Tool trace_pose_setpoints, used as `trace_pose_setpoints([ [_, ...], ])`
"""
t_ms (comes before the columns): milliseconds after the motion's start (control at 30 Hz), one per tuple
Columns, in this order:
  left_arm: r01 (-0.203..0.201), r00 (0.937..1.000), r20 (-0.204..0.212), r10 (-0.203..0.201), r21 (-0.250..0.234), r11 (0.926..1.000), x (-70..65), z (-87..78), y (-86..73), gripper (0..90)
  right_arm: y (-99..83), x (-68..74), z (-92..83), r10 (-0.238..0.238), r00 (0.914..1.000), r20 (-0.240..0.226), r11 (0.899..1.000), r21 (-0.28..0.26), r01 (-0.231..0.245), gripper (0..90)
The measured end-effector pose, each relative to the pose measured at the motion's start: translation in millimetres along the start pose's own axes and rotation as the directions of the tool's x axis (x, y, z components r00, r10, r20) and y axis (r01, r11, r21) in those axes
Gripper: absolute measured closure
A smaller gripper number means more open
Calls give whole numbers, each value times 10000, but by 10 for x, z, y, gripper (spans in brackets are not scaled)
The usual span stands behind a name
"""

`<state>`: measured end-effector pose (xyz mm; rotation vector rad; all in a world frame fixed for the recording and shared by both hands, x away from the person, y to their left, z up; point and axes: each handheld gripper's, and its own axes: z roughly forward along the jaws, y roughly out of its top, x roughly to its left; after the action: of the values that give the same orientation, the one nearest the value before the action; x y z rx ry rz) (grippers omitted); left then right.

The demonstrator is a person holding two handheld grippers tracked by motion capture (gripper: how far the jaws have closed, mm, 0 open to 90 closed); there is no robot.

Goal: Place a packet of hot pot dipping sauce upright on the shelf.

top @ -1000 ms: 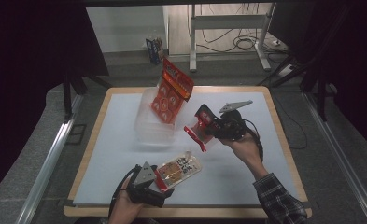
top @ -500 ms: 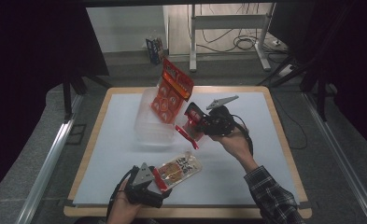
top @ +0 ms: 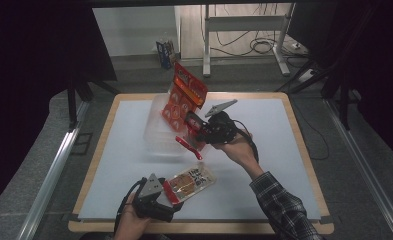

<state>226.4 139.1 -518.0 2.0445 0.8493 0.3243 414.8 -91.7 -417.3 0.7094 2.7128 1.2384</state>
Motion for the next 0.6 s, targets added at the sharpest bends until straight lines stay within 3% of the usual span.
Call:
trace_pose_setpoints([
  [200, 102, 9999, 35, -102, -55, 9999, 21, -6, -6, 9, 120, 13, 130, -391, 9991, -190, 9988, 299, 397, 701],
  [600, 194, 9998, 40, -193, -144, 9997, 40, -26, -8, 8, 357, 94, 387, -1032, 9947, 21, 9938, 427, 1030, 703],
])
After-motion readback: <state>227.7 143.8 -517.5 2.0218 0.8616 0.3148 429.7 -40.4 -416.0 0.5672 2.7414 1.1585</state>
